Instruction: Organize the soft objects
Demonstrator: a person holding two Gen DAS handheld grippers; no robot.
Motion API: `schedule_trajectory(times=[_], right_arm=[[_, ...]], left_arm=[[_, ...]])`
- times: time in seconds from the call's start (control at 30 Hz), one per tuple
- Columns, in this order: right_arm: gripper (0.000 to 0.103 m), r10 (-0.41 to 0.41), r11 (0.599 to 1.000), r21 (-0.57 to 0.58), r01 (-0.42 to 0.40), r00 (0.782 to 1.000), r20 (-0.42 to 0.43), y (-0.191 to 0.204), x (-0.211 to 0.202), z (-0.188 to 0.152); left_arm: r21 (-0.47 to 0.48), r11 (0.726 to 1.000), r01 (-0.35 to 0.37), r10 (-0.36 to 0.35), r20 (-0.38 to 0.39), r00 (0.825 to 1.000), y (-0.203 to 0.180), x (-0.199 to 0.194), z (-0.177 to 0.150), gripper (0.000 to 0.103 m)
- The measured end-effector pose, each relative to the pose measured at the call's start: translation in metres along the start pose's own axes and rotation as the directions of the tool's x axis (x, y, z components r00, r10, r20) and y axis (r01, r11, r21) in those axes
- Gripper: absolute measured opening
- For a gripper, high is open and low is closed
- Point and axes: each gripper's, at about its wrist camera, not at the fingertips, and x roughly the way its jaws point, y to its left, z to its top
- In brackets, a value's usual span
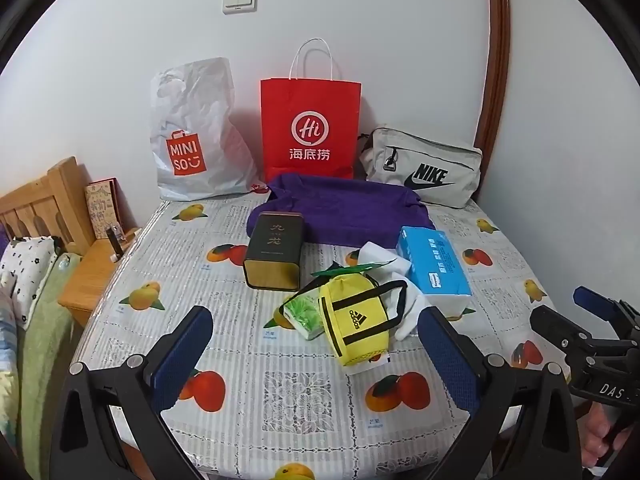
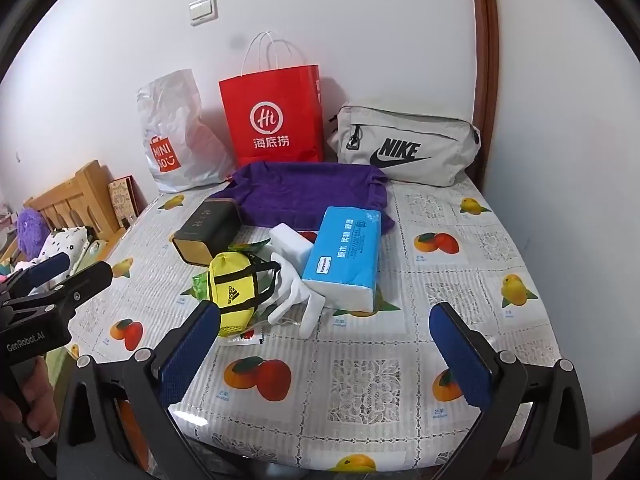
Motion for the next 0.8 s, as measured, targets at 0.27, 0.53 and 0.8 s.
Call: schedule_trajectory(times=[0.27,0.53,0.8], right_arm=[[0.103,0.000,1.000,-0.003,0.000,1.000,0.002,0.0004,-0.0018,0.0000],[0.103,0.005,1.000,-0.012,-0.005,1.000,0.009,0.0031,-0.0028,0.0003],[0.103,0.002,1.000,-0.010,-0.002,1.000,0.013,0.0031,-0.0033,0.0004]], left_arm=[[0.004,1.000,-0.019,0.019,0.007,1.000,0.0017,-0.0023,0.0002,0.103],[0.009,1.000,-0.012,0.012,0.009,1.000,0.0021,-0.0029,-0.0022,0.103],[0.009,1.000,-0.014,0.013,0.009,1.000,0.0018,-0.0027,-0.0030,0.103]])
